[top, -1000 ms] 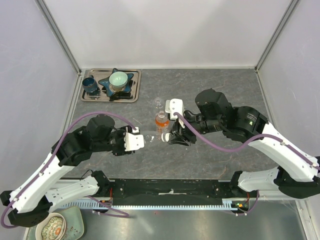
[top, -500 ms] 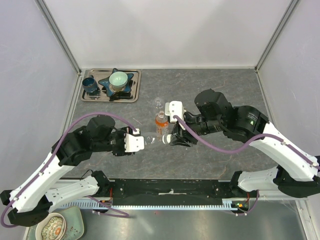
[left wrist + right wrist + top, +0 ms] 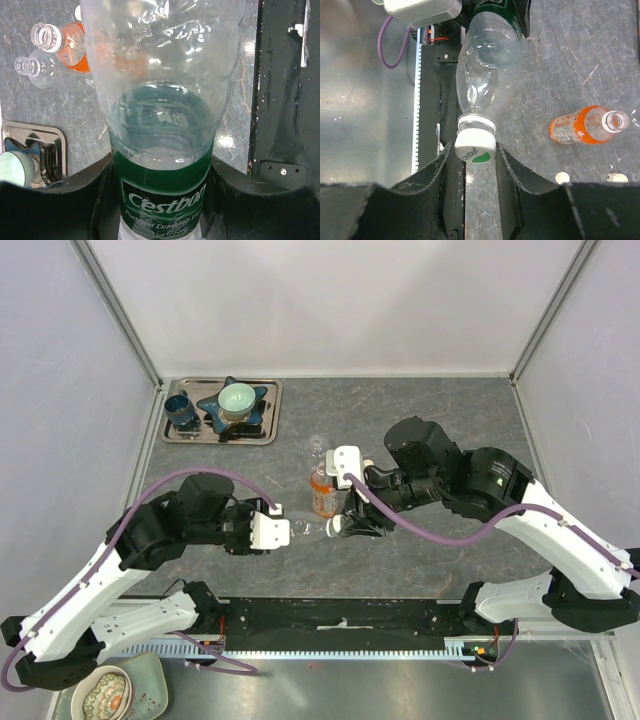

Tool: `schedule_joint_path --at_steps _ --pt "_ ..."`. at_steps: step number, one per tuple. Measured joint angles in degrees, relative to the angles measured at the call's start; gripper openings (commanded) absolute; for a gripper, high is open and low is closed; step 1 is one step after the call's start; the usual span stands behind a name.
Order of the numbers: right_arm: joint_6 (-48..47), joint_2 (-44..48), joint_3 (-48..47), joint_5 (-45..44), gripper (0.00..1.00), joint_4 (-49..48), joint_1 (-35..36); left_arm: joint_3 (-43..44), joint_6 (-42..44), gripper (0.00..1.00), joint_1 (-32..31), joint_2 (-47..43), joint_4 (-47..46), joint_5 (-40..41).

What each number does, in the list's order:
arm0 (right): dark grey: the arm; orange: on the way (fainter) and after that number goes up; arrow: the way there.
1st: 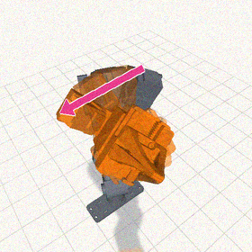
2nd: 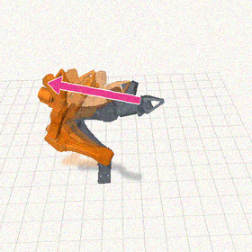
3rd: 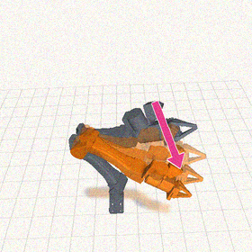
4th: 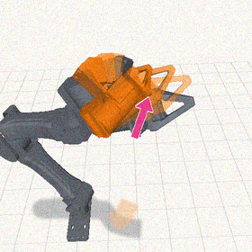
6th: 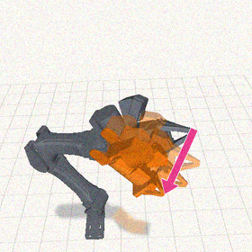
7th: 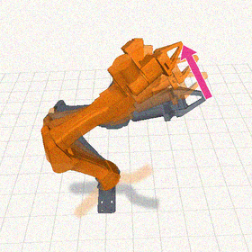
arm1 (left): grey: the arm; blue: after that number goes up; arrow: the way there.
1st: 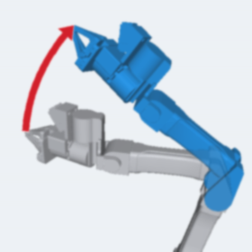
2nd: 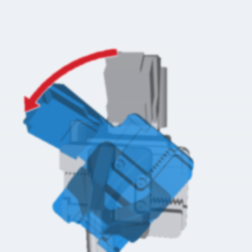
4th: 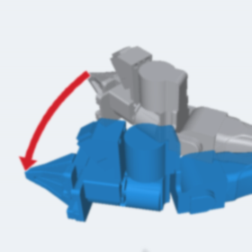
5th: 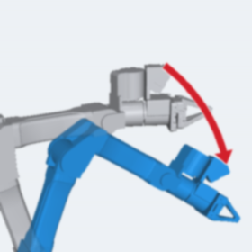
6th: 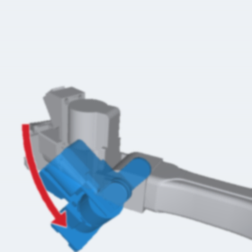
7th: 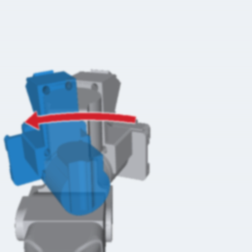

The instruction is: Screw on the bottle caps

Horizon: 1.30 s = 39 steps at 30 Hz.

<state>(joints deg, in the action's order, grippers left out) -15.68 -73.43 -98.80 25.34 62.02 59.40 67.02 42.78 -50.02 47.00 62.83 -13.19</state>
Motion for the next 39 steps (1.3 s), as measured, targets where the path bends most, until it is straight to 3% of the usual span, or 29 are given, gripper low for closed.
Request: schedule_joint_path --at_steps 10,23,39 --pt "-1.36 1.36 3.48 0.39 0.3 -0.09 0.02 -1.14 0.68 0.21 -0.35 -1.29 -0.94 1.11" --pt "-9.25 13.38 18.12 -10.14 0.26 -10.34 2.91 -12.09 0.85 0.18 0.9 -8.61 -8.09 7.13" --pt "-15.43 8.0 19.91 -15.37 0.24 -15.96 4.07 -3.02 -1.16 0.19 0.92 -6.08 -11.5 5.05"
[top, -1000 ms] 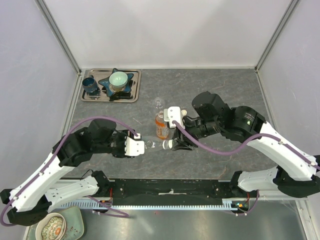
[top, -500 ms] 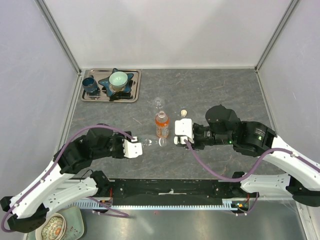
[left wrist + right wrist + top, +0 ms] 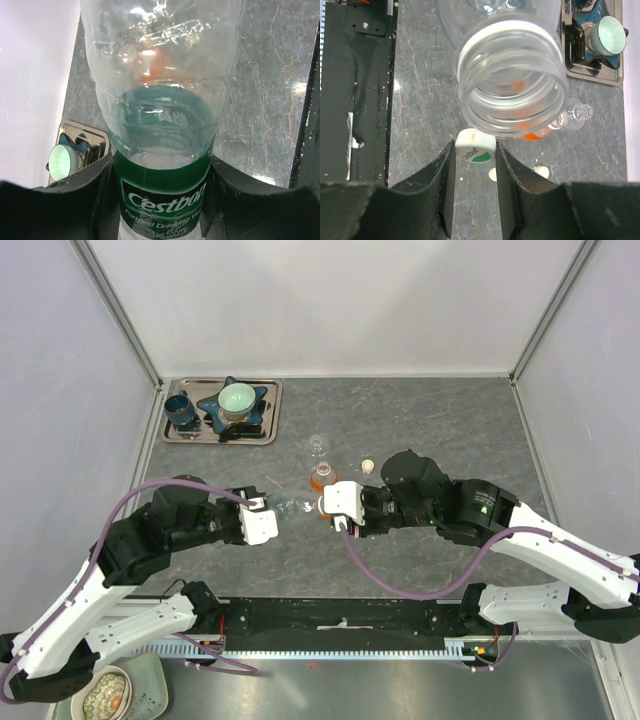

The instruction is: Screw on the bottle caps

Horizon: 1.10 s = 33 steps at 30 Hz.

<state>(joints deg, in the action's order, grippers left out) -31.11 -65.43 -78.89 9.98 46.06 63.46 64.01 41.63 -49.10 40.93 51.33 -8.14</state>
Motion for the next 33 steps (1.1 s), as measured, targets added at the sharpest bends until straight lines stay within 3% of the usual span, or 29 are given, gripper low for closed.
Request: schedule_joint_path --at_steps 33 --pt "1.97 -1.16 -8.68 -1.01 0.29 4.63 2.05 -4.42 -0.37 0.2 -0.11 -0.87 0.76 -0.11"
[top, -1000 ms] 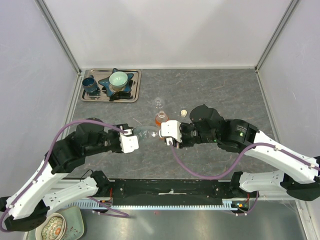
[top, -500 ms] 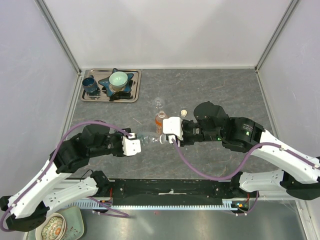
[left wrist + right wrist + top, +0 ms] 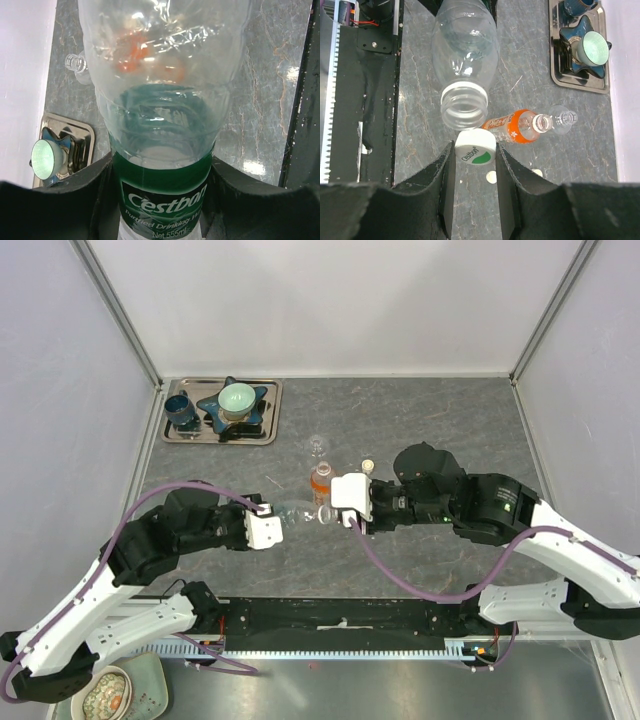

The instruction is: Screw on the bottle caps

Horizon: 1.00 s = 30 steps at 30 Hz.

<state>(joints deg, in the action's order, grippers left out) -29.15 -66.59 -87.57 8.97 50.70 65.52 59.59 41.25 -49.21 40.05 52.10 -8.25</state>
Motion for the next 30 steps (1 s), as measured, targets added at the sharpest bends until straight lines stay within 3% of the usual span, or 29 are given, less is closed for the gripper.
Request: schedule_joint_path --at_steps 15,30 --pt "0.42 0.87 -3.78 2.99 0.3 0.24 0.66 0.0 0.28 0.2 0.02 1.57 0.09 2.08" --pt "0.39 -1.75 -4.37 3.54 0.3 4.11 0.66 2.56 0.39 0.21 0.28 1.97 3.56 -1.31"
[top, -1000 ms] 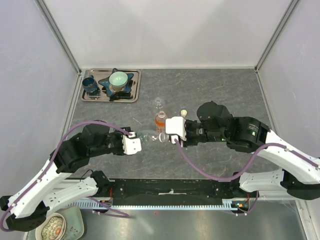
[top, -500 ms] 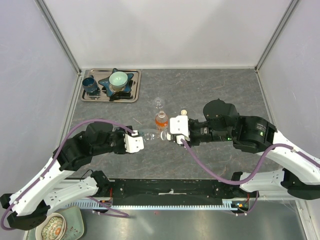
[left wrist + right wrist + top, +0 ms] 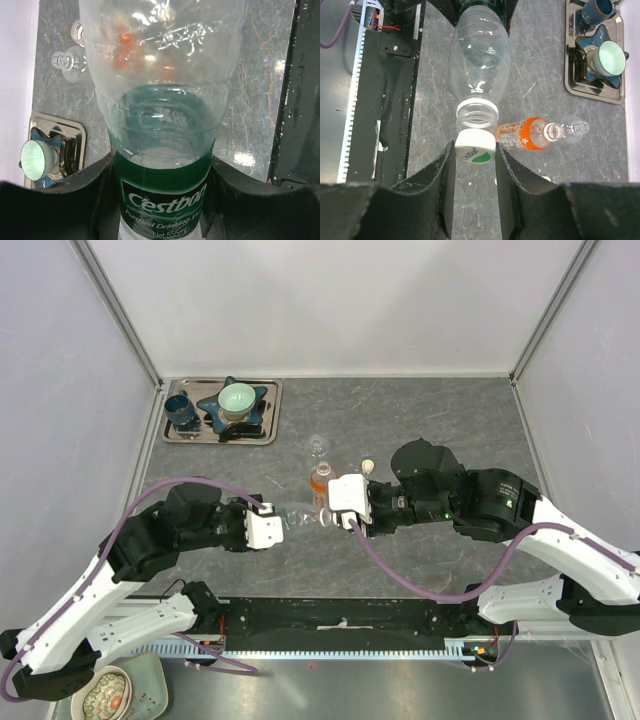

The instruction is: Screw on the bottle caps

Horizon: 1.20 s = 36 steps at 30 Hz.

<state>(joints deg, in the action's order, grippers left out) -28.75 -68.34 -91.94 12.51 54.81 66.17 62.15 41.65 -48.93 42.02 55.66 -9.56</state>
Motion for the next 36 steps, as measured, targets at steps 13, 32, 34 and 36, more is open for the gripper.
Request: schedule_joint_path --at_steps 13,32,34,36 --pt "0.02 -1.01 -1.33 0.57 0.31 0.37 -0.02 0.48 0.42 0.22 0.0 0.42 2.58 -2.12" --pt "0.0 -3.26 -3.48 5.46 0.31 3.93 -0.02 0.66 0.92 0.22 -0.02 0.63 3.89 -2.62" --pt "0.0 -3.63 -3.93 5.66 0.31 4.17 -0.02 0.83 0.92 0.21 0.0 0.76 4.17 -2.6" --pt "0.0 -3.89 -4.15 5.97 0.31 4.5 -0.04 0.92 0.96 0.21 -0.02 0.81 4.37 -2.6"
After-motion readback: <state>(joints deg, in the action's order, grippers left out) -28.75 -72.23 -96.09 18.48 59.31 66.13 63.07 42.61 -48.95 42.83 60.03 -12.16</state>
